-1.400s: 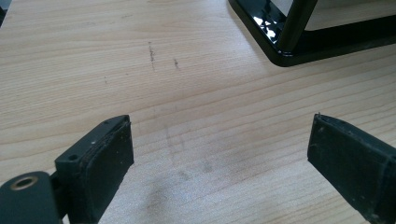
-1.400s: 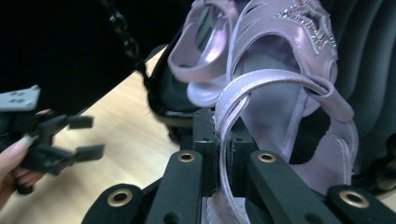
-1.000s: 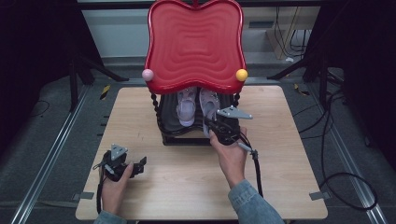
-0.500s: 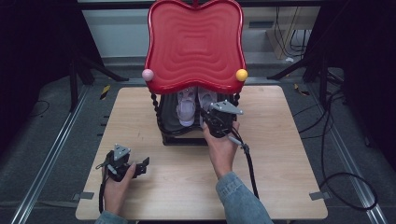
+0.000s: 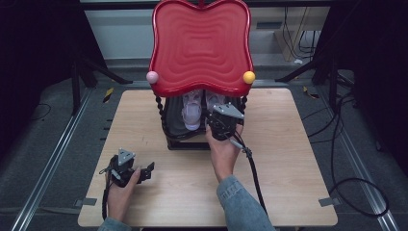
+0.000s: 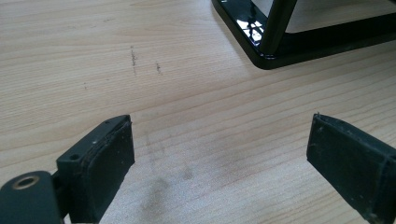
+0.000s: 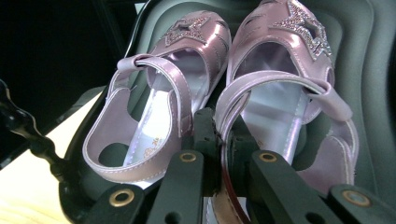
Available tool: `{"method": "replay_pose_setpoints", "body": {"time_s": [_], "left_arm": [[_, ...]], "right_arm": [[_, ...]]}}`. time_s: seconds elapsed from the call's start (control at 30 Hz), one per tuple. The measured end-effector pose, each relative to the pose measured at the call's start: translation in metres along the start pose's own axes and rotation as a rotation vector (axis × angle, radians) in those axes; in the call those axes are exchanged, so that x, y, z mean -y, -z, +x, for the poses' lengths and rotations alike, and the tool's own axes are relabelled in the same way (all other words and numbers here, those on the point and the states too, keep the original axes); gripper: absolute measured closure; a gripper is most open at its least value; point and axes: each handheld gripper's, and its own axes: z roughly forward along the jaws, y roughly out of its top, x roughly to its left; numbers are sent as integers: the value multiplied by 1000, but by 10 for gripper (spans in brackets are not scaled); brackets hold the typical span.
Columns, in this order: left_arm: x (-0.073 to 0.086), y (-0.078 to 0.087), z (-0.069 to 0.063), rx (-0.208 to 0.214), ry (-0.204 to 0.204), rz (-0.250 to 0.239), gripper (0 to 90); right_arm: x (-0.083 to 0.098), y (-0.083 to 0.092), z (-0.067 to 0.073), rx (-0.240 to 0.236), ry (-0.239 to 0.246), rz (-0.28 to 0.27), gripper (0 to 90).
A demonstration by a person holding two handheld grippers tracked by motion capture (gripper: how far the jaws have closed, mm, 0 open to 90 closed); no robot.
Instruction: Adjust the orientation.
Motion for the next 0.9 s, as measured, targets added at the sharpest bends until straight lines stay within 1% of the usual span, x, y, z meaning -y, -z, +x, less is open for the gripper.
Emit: {"method": "replay_pose_setpoints", "body": {"time_s": [0.03, 0.07, 0.1, 0.13, 0.23, 0.4, 0.47, 0.5, 0.73, 0.87, 0.9], "left_arm": [[0, 0, 0, 0, 1, 0, 68], [0, 0, 1, -1, 3, -1, 69], [0, 0, 1, 0, 4, -1, 69], [0, 1, 1, 0, 6, -1, 69], [0, 1, 1, -1, 3, -5, 69], [0, 2, 1, -1, 4, -4, 69], [0, 2, 1, 1, 9, -5, 69], [0, 2, 1, 0, 9, -5, 69], [0, 2, 2, 0, 1, 0, 69], [0, 1, 1, 0, 5, -3, 69], [0, 2, 2, 1, 0, 1, 69]], "right_arm": [[0, -1, 1, 2, 1, -2, 864], [0, -4, 4, 12, 14, -2, 864], [0, -4, 4, 12, 14, -2, 864], [0, -6, 7, 21, 25, -3, 863], [-1, -9, 9, 25, 38, 1, 862], [2, -13, 10, 32, 52, 7, 860], [3, -14, 10, 33, 50, 7, 860], [5, -16, 9, 35, 63, 7, 860], [7, -17, 8, 34, 61, 6, 843], [8, -19, 9, 30, 61, 4, 818], [9, -20, 9, 33, 63, 4, 798]]}}
